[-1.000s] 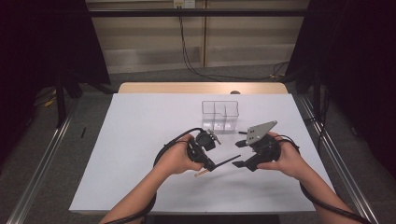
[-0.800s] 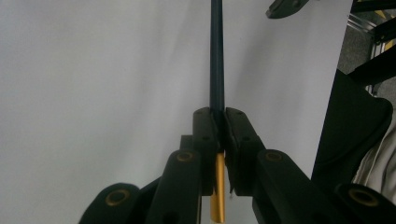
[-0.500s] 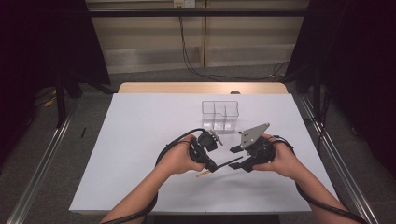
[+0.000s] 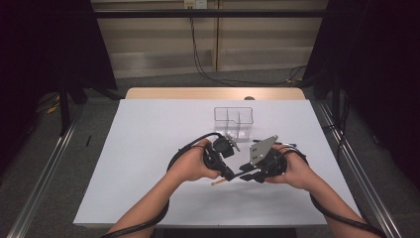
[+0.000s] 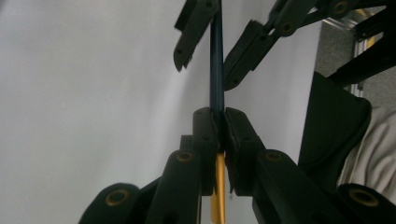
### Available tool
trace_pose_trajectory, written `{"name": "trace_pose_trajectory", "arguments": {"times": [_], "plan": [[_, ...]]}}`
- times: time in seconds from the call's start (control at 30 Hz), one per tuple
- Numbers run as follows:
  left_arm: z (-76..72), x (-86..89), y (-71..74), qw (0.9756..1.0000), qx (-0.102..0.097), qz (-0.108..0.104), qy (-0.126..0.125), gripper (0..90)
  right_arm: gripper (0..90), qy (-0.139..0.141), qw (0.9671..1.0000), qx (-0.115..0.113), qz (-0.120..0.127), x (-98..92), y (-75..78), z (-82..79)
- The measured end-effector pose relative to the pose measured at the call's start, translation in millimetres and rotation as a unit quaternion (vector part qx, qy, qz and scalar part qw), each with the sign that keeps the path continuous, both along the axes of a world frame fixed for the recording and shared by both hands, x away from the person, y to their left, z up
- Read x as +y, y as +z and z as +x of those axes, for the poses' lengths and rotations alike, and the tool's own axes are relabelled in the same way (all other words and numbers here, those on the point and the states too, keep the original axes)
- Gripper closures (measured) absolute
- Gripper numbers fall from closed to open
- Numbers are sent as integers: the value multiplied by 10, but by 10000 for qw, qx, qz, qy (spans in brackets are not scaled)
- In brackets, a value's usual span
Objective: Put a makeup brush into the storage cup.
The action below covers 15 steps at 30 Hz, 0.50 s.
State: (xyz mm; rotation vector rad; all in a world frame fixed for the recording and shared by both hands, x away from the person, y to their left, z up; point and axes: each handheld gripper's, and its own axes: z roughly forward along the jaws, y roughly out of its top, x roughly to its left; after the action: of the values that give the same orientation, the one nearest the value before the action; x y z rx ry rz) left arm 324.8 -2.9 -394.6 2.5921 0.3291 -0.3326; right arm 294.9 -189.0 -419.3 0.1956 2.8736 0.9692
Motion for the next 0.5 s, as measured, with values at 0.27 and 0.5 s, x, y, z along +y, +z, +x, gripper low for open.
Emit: {"name": "trace_pose_trajectory", "arguments": {"times": [0.27,0.5], "plan": [[16,-14,20,9999,100,-72,-24,837,780,150,9998,-92,-137,-6,-14,-19],[43,-7,34,9998,38,-168,-96,833,822,246,9995,-98,-170,-26,-28,-28]]}}
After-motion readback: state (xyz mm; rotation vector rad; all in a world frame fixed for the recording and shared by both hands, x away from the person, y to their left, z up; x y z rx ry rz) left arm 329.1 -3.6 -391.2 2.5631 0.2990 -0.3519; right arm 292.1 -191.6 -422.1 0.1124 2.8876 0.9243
